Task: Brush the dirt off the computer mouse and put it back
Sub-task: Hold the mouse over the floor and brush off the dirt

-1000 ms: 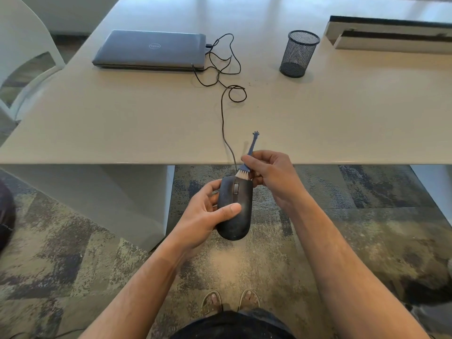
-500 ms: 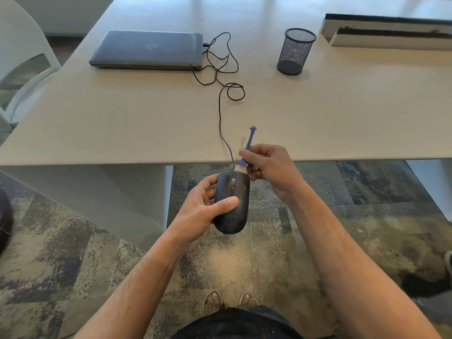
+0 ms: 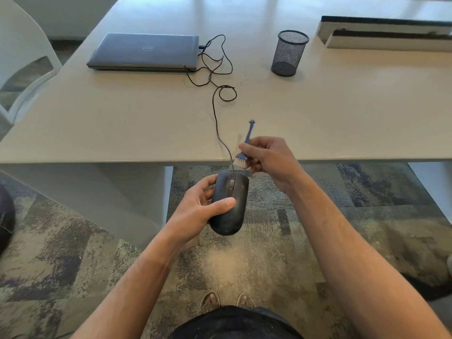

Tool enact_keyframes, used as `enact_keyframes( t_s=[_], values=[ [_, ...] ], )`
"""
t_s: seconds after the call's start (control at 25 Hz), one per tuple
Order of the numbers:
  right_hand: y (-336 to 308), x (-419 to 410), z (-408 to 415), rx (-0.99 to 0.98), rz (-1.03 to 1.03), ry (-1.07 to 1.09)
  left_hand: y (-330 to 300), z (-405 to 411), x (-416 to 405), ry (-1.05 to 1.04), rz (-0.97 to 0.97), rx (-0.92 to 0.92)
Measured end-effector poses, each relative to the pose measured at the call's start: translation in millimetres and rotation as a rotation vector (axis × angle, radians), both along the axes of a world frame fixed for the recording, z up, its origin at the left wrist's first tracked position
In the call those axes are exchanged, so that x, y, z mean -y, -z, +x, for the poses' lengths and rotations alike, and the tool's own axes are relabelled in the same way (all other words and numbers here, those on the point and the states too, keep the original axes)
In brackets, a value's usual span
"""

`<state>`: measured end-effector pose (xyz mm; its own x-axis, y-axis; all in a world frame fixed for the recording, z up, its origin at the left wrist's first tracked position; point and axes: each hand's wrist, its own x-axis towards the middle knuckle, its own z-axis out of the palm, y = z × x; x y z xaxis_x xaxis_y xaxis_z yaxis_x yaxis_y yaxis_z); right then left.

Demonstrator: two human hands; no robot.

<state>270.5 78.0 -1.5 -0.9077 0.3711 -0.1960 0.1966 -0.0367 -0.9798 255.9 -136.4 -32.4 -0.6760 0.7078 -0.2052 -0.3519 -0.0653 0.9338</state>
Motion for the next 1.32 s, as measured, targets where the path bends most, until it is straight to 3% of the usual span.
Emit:
enact_keyframes(
  t_s=[0.24, 0.48, 0.84, 1.08, 1.32],
  values=[
    [10, -4, 16, 0.06, -0.046, -0.095, -2, -1, 0, -0.054, 0.009, 0.001],
    [1, -9, 18, 0.027, -0.101, 0.003, -3, 7, -5, -0.043, 0.007, 0.011],
    [6, -10, 31, 0.098, -0.133, -0.085, -4, 9, -2, -0.068, 0.01, 0.015],
    [-1, 0, 23, 0.038, -0.134, 0.034, -5, 9, -3, -0.04, 0.016, 0.019],
    [5, 7, 30, 0.063, -0.182, -0.027, -5, 6, -1, -0.067, 0.031, 0.029]
  ],
)
